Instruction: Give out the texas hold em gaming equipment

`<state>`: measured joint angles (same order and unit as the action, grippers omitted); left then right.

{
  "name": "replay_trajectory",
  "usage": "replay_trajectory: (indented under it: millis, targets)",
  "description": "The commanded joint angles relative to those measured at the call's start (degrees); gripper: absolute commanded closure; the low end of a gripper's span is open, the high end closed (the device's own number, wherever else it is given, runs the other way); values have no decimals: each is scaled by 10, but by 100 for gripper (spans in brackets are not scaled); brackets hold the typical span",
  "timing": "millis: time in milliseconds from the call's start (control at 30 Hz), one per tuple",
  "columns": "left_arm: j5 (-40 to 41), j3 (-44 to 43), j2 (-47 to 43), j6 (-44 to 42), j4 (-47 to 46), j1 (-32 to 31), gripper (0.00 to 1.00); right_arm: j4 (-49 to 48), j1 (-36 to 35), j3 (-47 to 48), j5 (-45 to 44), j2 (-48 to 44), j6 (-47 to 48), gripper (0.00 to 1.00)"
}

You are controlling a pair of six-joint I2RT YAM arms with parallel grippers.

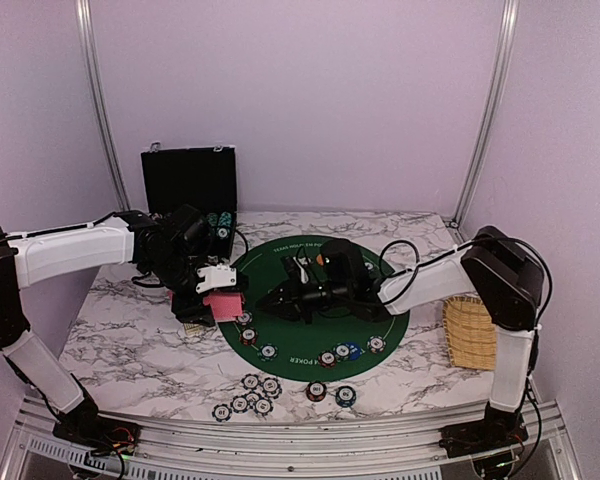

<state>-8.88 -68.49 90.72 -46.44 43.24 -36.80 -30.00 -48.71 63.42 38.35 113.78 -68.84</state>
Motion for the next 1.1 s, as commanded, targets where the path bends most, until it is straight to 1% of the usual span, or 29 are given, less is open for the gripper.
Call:
replay_trajectory:
  millis: [0, 33, 100, 300, 567, 667, 767, 1067]
  targets:
    - [-7, -3, -9, 7, 0, 3, 90, -21, -3, 18, 7, -15, 4, 68]
    - [-8, -5, -7, 8, 1, 3, 90, -21, -7, 25, 7, -9, 5, 64]
    - [-10, -8, -3, 11, 0, 3, 90, -19, -14, 39, 9, 3, 6, 61]
    - [-16, -11, -3, 13, 2, 3, 90, -44, -29, 66, 20, 38, -16, 61]
    - [-17, -11, -5, 13, 2, 3, 90, -37, -38, 91, 24, 57, -17, 62]
    - [-18, -12, -5, 13, 3, 4, 90, -41, -38, 92, 24, 60, -21, 65]
    - [-18, -13, -4, 14, 2, 3, 90, -52, -41, 99, 27, 66, -30, 71]
    - [-12, -11, -4, 14, 3, 3, 90, -62, -44, 109, 33, 79, -42, 90]
